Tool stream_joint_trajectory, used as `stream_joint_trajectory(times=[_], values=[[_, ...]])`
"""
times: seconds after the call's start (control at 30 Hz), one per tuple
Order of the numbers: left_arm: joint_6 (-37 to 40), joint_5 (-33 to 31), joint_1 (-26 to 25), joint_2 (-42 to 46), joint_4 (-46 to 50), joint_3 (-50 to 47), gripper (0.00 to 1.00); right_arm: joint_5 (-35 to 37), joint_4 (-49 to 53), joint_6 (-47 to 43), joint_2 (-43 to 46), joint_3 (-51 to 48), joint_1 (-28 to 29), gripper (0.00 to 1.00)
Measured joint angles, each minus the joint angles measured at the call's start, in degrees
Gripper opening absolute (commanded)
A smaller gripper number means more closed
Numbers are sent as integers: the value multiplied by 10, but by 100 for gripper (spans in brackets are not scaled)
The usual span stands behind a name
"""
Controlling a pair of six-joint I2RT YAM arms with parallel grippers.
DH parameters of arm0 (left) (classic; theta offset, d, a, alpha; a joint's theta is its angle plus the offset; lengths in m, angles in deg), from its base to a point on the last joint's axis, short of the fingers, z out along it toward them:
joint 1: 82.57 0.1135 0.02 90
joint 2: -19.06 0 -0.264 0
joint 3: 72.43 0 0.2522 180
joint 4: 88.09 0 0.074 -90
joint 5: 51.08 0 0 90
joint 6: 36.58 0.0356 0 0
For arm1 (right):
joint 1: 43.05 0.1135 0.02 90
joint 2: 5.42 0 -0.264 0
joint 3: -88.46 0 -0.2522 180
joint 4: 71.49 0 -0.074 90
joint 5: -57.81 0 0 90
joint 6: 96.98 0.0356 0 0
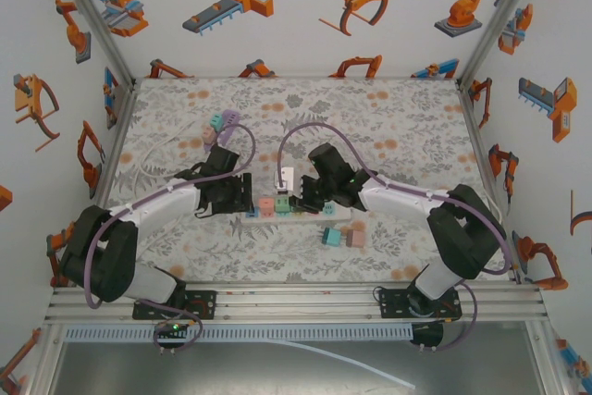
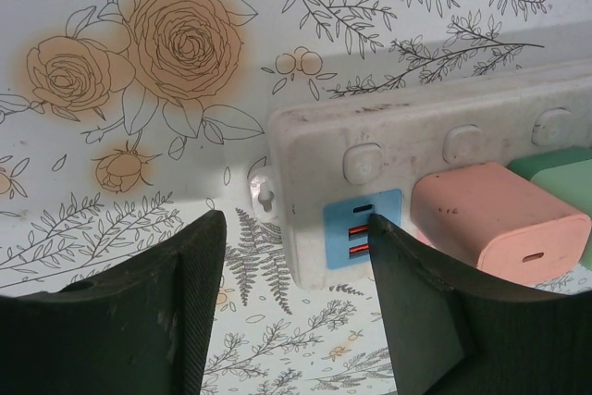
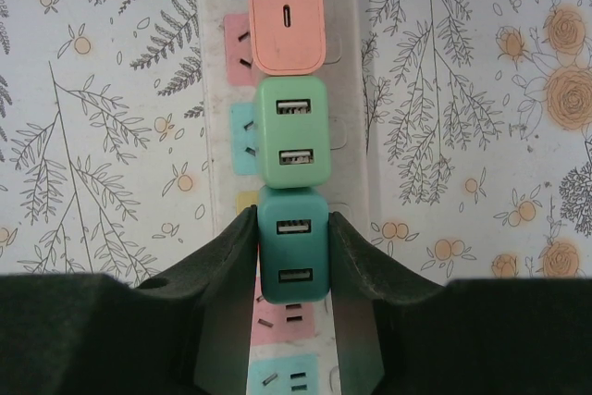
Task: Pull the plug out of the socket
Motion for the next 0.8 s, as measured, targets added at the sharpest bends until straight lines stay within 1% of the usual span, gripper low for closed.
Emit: stream_joint_trajectory(times=[0.43, 0.8], values=[[0, -22, -16, -7, 2, 10, 58, 9, 10, 1, 7, 1, -1, 17], [0, -33, -25, -10, 4, 15, 57, 9, 7, 2, 44, 1, -4, 16]])
